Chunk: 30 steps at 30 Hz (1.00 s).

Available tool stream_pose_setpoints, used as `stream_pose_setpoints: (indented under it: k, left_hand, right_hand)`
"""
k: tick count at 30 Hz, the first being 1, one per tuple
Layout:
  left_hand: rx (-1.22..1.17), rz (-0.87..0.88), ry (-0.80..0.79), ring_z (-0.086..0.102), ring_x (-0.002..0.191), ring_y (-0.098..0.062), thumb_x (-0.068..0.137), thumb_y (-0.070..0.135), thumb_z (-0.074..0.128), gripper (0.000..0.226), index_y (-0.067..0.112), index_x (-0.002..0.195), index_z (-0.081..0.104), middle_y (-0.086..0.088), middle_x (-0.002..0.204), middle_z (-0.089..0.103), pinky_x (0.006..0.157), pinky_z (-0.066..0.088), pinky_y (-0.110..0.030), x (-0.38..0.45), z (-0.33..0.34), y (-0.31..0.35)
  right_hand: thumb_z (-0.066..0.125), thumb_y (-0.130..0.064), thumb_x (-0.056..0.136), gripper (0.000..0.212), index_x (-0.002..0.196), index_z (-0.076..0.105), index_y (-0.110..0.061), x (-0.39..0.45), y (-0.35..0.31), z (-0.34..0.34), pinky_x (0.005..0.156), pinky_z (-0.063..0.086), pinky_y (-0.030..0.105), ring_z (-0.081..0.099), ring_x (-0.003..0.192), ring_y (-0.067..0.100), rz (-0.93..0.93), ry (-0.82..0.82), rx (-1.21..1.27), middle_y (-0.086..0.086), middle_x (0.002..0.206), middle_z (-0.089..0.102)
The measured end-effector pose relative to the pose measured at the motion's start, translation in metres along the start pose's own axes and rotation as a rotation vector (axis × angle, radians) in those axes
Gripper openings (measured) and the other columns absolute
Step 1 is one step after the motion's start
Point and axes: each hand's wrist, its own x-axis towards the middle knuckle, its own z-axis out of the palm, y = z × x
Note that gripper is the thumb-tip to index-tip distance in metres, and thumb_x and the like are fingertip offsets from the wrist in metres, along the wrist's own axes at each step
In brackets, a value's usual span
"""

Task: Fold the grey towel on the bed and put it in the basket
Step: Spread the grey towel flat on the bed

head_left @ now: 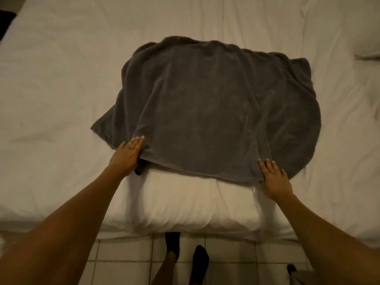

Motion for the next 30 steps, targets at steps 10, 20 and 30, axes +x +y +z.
stream_pose_setpoints:
  k: [10,20,30]
  left_hand:
    - [0.070,0.021,0.008,0.009,0.148,-0.023,0.103,0.018,0.032,0.057,0.015,0.153,0.005,-0.009,0.160,0.005,0.119,0.007,-0.033,-0.005,0.070,-0.009]
    - [0.008,-0.059,0.077,0.012,0.147,-0.024,0.096,-0.005,0.026,0.058,0.008,0.151,0.014,-0.012,0.158,0.012,0.117,0.010,-0.036,-0.115,0.098,-0.012]
    - [-0.023,-0.148,0.057,0.015,0.146,-0.029,0.096,-0.004,0.028,0.055,0.002,0.150,0.015,-0.018,0.157,0.015,0.117,0.012,-0.040,-0.154,0.119,-0.024]
  right_hand:
    - [0.047,-0.014,0.092,0.076,0.151,0.000,-0.017,0.003,0.020,0.068,0.117,0.011,0.043,0.008,0.145,0.024,-0.003,0.069,-0.005,0.007,0.159,0.008]
    - [0.045,-0.010,0.091,0.072,0.151,0.006,-0.011,-0.066,0.029,0.049,0.117,0.010,0.043,0.011,0.145,0.027,0.036,0.147,-0.135,0.010,0.158,0.012]
    - [0.040,-0.009,0.091,0.070,0.151,0.003,-0.010,-0.107,0.025,0.091,0.117,0.008,0.042,0.009,0.145,0.026,0.024,0.018,-0.165,0.010,0.158,0.010]
